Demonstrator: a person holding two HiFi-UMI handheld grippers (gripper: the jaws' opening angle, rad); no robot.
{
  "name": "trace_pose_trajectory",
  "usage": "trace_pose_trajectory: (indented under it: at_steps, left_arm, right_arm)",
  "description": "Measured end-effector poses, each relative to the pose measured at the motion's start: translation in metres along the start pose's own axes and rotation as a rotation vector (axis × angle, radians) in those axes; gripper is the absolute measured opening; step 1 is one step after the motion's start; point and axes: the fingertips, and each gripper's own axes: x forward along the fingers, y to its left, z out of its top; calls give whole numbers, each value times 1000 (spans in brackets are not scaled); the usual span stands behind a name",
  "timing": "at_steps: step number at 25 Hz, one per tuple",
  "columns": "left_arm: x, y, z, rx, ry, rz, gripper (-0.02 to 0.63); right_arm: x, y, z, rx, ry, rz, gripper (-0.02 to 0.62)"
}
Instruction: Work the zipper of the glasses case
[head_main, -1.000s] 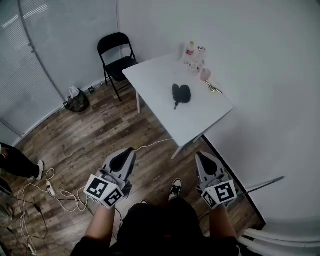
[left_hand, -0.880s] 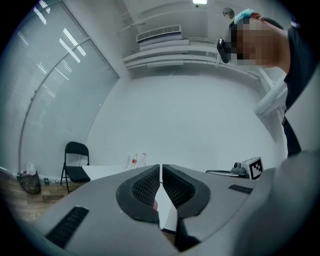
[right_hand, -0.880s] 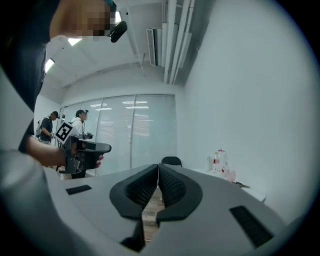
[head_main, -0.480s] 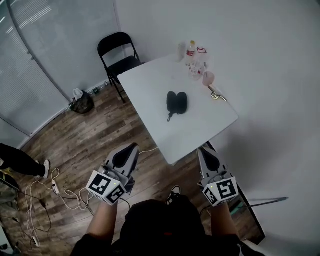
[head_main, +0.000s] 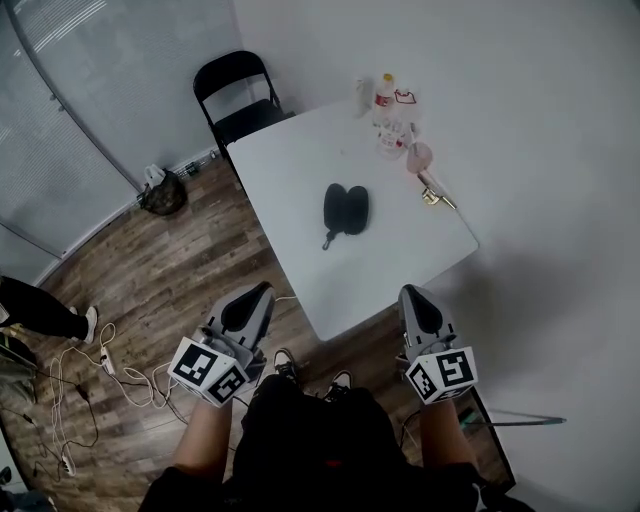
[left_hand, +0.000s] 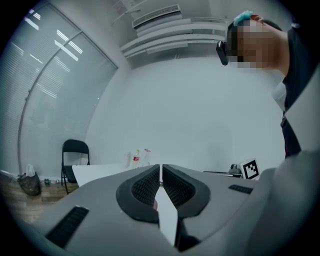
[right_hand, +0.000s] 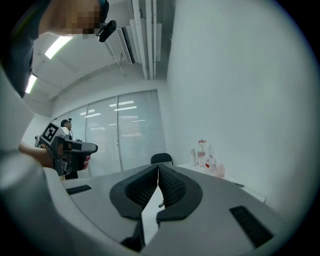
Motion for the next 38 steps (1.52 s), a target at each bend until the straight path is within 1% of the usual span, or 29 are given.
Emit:
trace_pose_trajectory:
  at_steps: [5,10,11,13,16,18,19,21,25,27,30,31,33,36,38]
  left_arm:
    - [28,28,0,-15,9,-53,35]
    - [49,71,7,6,18,-111,35]
    - [51,82,10,0,19,-123,35]
    - [55,107,17,-37,18,-148,35]
    - [61,143,25,-61,22,-167,35]
    - [67,160,23,-68,35,-170,35]
    - [70,166,22,-69,41,-170,35]
    - [76,169,18,-67,51,-172,35]
    - [85,162,14,-63,64,-179,35]
    - [91,156,13,-61,69,-170,35]
    - [99,146,11,-81,66,-159,35]
    - [101,143,9,-89,69,-156,35]
    - [105,141,3,-92,84,-147,35]
    - [106,137,-4,-92,104,-134,35]
    - [104,135,-6,-90,113,-128,35]
  right_arm:
    - [30,-3,0,-11,36,-24,21]
    - [66,5,10,-35,61,-78,21]
    - [75,9,14,-44,63,-87,21]
    - [95,18,20,-43,64,-101,21]
    - [126,24,23,38,54,-109,21]
    - [139,20,17,96,58,-127,21]
    - [143,17,13,108,66,-138,21]
    - [147,13,6,115,84,-149,21]
    - [155,0,-10,110,126,-148,21]
    - [164,-16,-25,118,172,-158,21]
    - [179,-40,-54,138,264,-167,25]
    - [185,-47,-64,144,293,-164,47]
    - [198,-58,-86,159,348,-157,151]
    - [216,-78,-126,145,438,-183,175]
    - [227,-93,-153,155,494,-212,183]
